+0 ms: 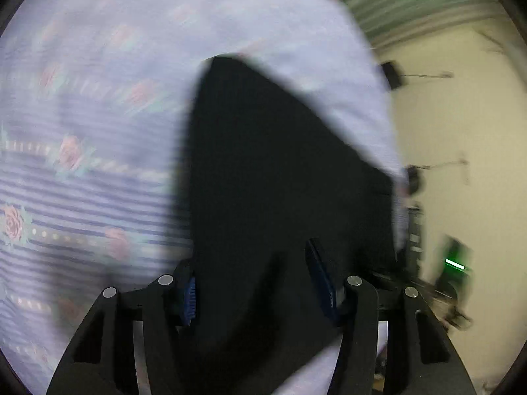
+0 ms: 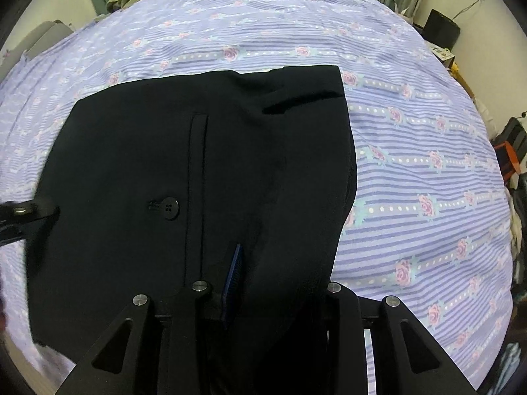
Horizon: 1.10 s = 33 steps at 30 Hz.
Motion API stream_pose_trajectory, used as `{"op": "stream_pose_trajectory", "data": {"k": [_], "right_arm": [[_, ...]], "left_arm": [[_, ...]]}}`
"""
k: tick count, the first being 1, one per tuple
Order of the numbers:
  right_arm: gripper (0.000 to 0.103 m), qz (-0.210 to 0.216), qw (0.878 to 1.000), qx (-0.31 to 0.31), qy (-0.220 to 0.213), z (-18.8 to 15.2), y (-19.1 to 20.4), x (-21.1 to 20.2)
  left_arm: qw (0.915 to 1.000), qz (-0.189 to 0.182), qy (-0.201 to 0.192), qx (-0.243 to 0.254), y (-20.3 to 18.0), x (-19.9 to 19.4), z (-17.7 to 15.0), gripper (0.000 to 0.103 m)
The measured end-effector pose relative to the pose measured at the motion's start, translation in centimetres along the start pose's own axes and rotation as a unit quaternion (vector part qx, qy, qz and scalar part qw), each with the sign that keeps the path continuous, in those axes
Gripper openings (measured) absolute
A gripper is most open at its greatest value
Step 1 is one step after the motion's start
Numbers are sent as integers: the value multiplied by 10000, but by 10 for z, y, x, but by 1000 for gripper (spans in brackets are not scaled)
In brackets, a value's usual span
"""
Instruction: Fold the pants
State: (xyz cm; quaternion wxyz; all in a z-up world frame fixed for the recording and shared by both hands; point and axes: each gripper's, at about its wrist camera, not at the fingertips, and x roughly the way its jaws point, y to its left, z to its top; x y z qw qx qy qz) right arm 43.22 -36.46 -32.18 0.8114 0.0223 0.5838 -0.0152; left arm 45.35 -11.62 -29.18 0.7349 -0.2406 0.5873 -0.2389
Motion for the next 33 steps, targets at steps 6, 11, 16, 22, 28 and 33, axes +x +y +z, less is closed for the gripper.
{"op": "stream_pose_trajectory", "data": {"k": [6, 11, 16, 22, 28, 33], "right_arm": [[32, 144, 9998, 156, 56, 0, -14, 0], [32, 194, 9996, 189, 35, 4, -16, -1], [24, 301, 9989, 125, -331, -4, -13, -34], [22, 345, 9961, -157, -797, -20, 4, -106], [22, 432, 9893, -393, -1340, -38, 11, -194], [22, 736, 9814, -519, -1698, -50, 26, -269]], "left_arm": [[9952, 745, 589, 243, -2, 42, 0, 58], [9921, 864, 612, -676, 15, 50, 9, 23], [9893, 1407, 34, 394, -42, 17, -6, 15], [9771, 1747, -473, 1121, -102, -45, -32, 15], [9713, 1763, -1031, 1223, -136, -127, -58, 15], [9550, 2100, -1586, 1372, -178, -188, -89, 15]]}}
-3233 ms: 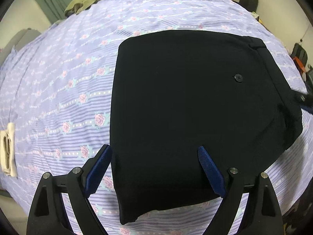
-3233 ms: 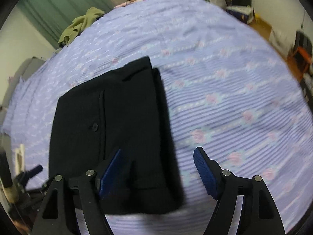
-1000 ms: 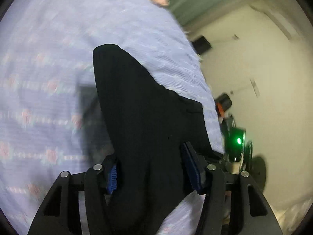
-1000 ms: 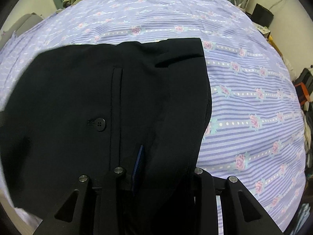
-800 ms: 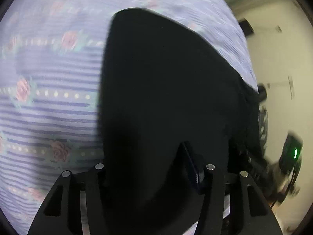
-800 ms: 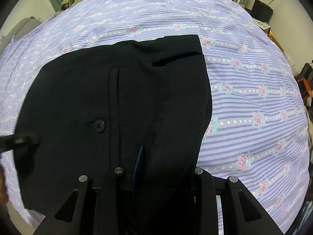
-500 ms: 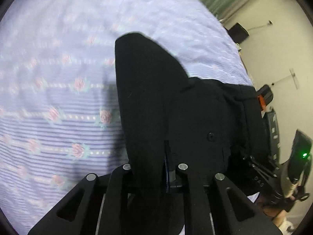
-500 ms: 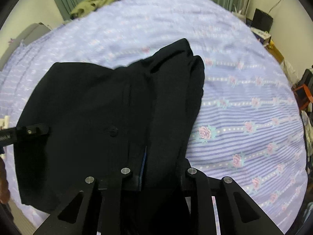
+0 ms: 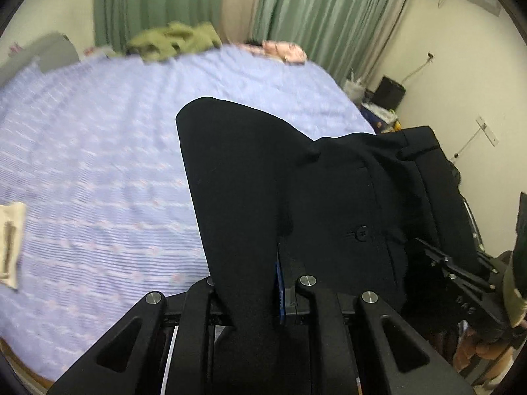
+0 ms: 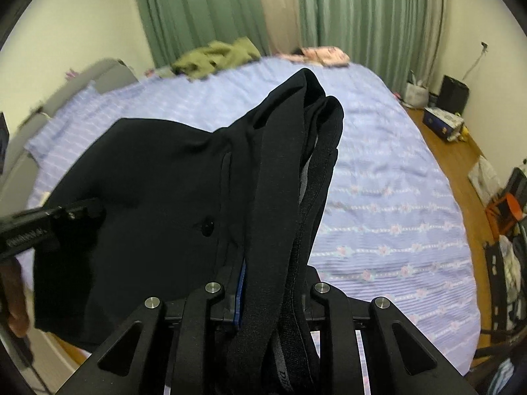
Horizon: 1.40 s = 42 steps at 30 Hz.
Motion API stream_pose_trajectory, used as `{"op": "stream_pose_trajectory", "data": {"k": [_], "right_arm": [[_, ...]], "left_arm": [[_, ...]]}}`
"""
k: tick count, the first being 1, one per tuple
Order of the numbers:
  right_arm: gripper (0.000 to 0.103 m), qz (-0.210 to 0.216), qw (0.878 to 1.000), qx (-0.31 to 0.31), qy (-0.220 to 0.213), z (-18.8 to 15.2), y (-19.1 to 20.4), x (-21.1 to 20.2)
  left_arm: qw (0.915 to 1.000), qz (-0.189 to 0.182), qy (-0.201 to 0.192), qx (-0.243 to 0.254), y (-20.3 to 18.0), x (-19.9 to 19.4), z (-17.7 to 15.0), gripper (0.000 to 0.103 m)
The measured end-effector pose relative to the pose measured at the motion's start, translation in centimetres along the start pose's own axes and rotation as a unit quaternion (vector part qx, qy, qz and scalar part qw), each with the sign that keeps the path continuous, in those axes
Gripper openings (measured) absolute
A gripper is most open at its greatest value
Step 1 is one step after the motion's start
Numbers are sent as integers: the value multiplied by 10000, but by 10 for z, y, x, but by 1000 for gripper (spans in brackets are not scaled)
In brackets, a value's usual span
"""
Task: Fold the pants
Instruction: 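Lift the folded trousers with the left gripper and carry them toward the cream cloth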
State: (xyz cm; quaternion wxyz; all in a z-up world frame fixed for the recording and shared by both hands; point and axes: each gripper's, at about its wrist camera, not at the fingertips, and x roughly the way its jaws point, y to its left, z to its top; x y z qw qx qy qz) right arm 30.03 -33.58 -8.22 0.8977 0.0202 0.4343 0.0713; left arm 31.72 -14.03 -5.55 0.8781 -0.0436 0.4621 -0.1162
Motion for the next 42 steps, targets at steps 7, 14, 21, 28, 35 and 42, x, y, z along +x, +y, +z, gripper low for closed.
{"op": "stream_pose_trajectory", "data": {"k": [7, 14, 21, 28, 35, 42], "right_arm": [[22, 408, 9967, -463, -527, 9, 54, -63], [22, 528, 9929, -696, -802, -6, 110, -98], [22, 252, 9950, -435, -858, -30, 200, -102], [22, 271, 9973, -106, -674, -41, 286, -88], [22, 619, 9949, -571, -553, -34, 344, -75], [22, 1016, 9887, -978, -517, -26, 392, -63]], "left_arm": [[9967, 526, -591, -153, 14, -84, -14, 15], [9940, 506, -916, -319, 78, -141, -41, 15], [9960, 193, -868, 43, 178, -182, -57, 15], [9971, 279, -649, 267, 245, -203, -68, 15], [9958, 404, -638, -511, 317, -216, -81, 15], [9908, 651, -792, -888, 379, -234, -89, 15]]}}
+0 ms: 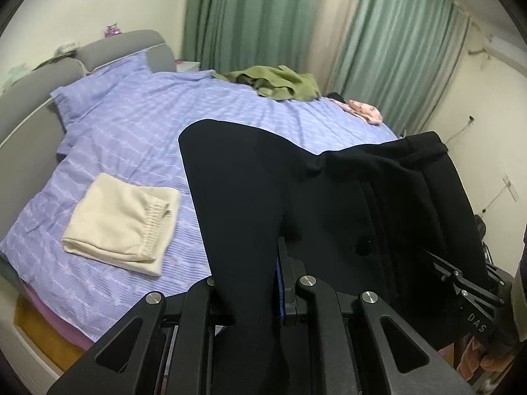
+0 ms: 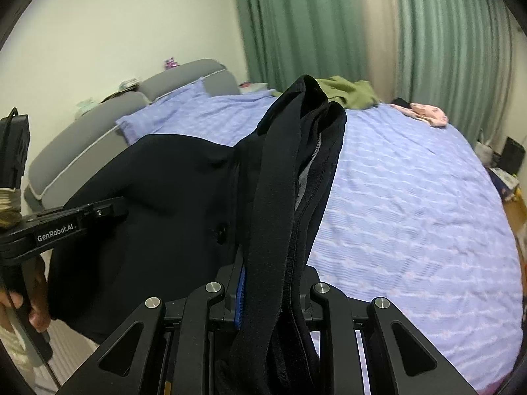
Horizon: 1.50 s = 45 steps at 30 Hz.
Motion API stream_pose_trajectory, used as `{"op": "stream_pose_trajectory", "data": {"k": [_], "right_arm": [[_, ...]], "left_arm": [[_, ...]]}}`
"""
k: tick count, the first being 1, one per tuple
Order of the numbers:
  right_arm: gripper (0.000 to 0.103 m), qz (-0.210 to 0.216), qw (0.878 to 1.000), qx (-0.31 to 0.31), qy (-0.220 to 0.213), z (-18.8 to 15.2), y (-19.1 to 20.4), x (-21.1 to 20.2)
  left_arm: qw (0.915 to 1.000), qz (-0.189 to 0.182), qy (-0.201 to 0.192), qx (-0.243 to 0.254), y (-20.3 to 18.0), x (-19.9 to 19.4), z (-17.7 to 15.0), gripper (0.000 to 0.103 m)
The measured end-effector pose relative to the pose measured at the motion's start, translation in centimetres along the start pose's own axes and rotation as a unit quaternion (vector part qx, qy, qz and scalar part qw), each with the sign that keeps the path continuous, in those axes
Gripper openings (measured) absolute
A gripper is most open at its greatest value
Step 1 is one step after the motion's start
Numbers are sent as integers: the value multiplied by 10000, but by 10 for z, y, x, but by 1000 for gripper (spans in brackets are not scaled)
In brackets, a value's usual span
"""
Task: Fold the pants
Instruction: 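Lift the folded trousers with the left gripper and carry them toward the cream cloth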
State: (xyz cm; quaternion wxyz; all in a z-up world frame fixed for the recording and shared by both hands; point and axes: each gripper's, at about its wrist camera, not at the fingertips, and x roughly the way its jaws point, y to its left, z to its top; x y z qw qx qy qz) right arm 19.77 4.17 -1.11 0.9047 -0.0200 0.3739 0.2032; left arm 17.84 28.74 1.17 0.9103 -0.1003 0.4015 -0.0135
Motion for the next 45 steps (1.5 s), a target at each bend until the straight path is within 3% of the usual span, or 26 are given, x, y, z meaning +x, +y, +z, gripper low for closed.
{"op": "stream_pose_trajectory", "data": {"k": [5, 9, 15, 25, 32, 40, 45], "right_arm": [[22, 59, 9998, -178, -24, 10, 45, 16], [22, 14, 9999, -104, -33, 19, 84, 41], [22, -101, 9994, 227, 255, 25, 165, 87], [22, 106, 9948, 463, 899, 26, 256, 177], [22, 408, 9903, 643, 1159, 37, 278, 253], [22, 291, 9870, 608, 1458, 52, 279, 345], [22, 90, 9823, 528, 1797, 46, 275, 391]], "left_arm": [[9998, -51, -65, -153, 53, 3, 10, 15], [9999, -95, -31, 73, 108, 13, 25, 15], [9988, -153, 357, 307, 198, 33, 48, 15], [9947, -35, 936, 424, 322, 81, 58, 15], [9931, -123, 1028, 545, 390, 144, 83, 15], [9899, -169, 1219, 707, 425, 230, 109, 15], [9839, -49, 1505, 958, 430, 278, 103, 15]]}}
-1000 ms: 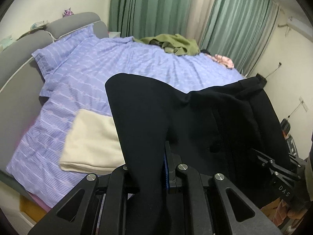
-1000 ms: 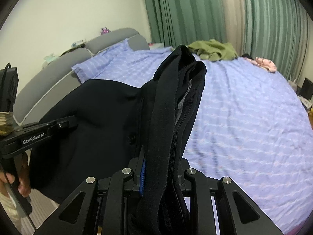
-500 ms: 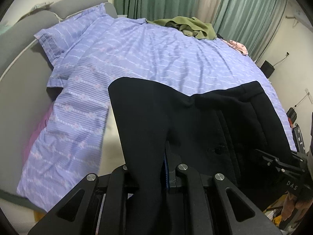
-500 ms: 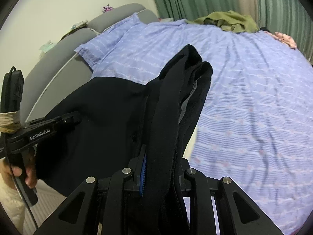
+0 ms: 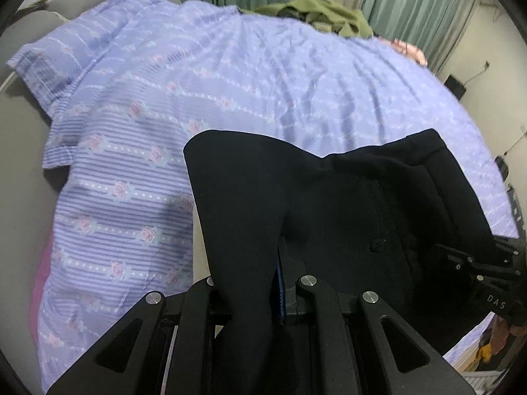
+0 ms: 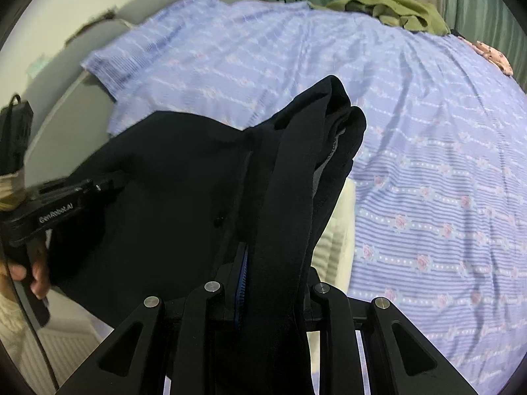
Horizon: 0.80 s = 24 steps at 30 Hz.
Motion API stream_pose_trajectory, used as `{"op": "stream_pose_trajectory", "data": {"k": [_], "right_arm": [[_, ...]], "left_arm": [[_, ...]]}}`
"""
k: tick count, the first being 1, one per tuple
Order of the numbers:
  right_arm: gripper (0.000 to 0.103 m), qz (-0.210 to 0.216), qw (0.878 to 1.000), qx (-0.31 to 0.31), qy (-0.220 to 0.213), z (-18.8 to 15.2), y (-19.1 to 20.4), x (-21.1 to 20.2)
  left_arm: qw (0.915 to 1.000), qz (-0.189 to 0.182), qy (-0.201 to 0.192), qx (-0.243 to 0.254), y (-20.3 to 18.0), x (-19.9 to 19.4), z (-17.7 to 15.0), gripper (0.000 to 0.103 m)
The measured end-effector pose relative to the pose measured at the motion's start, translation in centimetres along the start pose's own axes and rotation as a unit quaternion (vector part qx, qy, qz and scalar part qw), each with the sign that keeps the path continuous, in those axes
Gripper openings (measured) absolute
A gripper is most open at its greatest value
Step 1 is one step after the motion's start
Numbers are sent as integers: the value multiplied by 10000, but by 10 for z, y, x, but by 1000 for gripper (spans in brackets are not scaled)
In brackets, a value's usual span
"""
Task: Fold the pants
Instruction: 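Lift the folded trousers with the left gripper and carry them toward the cream cloth, then lower the trousers onto the cream cloth and open the left gripper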
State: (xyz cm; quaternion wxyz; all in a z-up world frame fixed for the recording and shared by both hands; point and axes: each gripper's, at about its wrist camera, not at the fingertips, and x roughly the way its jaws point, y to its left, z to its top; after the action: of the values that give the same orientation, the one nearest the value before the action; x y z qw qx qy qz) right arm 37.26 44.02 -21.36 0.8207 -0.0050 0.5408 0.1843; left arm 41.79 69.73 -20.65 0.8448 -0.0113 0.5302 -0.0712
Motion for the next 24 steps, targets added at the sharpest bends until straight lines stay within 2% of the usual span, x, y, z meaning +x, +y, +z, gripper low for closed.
{"op": "stream_pose_trajectory", "data": {"k": [3, 8, 12, 14, 16, 18, 20, 21, 23, 24], "right_arm": [[22, -124, 9995, 73, 268, -3, -5, 24], [24, -133, 9981, 355, 491, -20, -16, 34], [36, -280, 9973, 363, 575, -30, -21, 35], [39, -419, 9968, 378, 567, -34, -27, 33], [43, -578, 9958, 454, 542, -31, -32, 28], [52, -692, 9949, 511, 517, -33, -39, 22], [54, -1005, 9930, 440, 440, -35, -41, 10], [57, -1303, 9901, 349, 383, -35, -40, 5], [58, -1935, 9807, 165, 243, -39, -42, -12], [58, -2014, 9792, 134, 183, -43, -45, -22]], "left_arm": [[9996, 164, 217, 90, 5, 22, -7, 17], [9987, 102, 488, -115, 17, 34, -30, 25], [9979, 297, 548, -155, 20, 32, -41, 36], [9972, 462, 550, -206, 22, 29, -43, 43], [9952, 815, 525, -114, 22, 21, -46, 49], [9930, 1071, 492, -53, 20, 9, -53, 49], [9904, 1301, 464, -15, 18, -3, -61, 49], [9891, 1404, 438, -27, 16, -10, -66, 49], [9891, 1426, 353, -119, 10, -30, -78, 52], [9892, 1425, 284, -166, 4, -41, -83, 53]]}}
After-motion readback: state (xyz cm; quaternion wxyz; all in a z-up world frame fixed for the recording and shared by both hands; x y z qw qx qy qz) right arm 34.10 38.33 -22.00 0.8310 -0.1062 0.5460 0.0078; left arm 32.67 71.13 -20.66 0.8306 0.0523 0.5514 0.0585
